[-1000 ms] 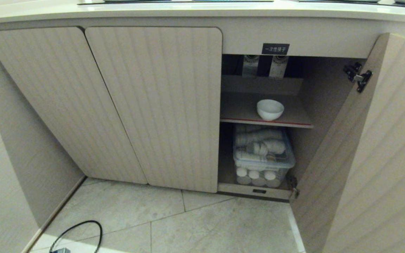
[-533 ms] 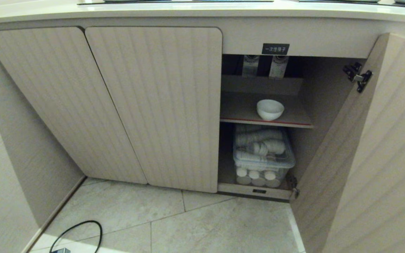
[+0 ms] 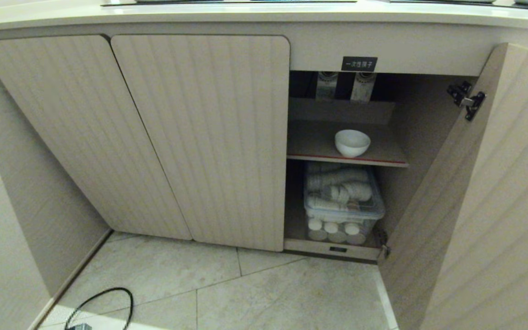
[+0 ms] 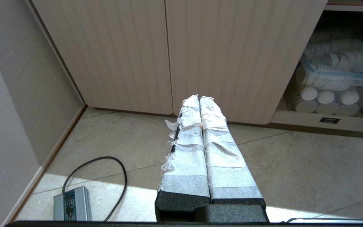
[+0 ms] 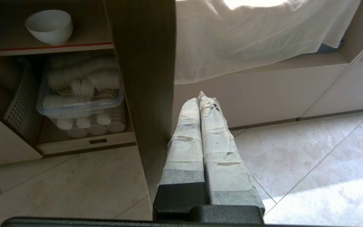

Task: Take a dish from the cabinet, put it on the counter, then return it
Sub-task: Close the cabinet door

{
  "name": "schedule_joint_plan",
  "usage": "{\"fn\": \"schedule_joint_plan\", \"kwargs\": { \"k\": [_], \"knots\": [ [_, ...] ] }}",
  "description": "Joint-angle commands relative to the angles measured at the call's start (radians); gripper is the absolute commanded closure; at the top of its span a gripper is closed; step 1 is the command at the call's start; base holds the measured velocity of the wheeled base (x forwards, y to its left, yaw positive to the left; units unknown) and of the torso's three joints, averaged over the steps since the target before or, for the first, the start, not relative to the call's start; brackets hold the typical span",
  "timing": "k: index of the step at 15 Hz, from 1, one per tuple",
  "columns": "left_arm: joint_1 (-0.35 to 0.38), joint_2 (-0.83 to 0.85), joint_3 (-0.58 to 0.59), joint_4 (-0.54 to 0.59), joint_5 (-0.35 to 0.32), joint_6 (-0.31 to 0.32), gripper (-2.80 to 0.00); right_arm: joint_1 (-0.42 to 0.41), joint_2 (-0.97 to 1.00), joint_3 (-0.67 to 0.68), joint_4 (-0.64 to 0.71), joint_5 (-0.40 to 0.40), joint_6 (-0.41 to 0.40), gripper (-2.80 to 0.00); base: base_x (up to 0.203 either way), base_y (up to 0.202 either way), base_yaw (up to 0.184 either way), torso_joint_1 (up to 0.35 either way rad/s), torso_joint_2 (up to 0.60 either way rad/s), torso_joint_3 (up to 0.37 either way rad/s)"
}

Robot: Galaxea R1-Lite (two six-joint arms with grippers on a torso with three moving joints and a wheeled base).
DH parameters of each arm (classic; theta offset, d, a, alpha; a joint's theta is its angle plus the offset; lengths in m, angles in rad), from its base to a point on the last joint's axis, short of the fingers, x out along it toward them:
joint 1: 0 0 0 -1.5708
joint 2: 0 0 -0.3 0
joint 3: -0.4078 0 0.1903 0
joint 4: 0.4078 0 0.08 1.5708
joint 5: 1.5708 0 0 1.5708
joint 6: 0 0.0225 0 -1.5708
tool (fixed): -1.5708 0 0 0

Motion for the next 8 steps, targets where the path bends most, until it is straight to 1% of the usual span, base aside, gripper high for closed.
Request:
{"fn": "schedule_joint_plan", "kwargs": {
  "k": [1, 4, 8],
  "knots": [
    [0.0, 0.0, -0.001, 0.0, 0.0, 0.0, 0.0, 0.011, 0.008, 0.006, -0.002, -0.005, 0.001, 0.0, 0.0, 0.0, 0.0, 0.0, 0.0, 0.0],
    [0.0, 0.0, 0.001, 0.0, 0.0, 0.0, 0.0, 0.025, 0.011, 0.025, -0.041, -0.005, 0.001, 0.0, 0.0, 0.0, 0.0, 0.0, 0.0, 0.0],
    [0.0, 0.0, 0.001, 0.0, -0.001, 0.0, 0.0, 0.064, 0.045, 0.023, -0.107, -0.005, -0.001, 0.0, 0.0, 0.0, 0.0, 0.0, 0.0, 0.0]
  ]
}}
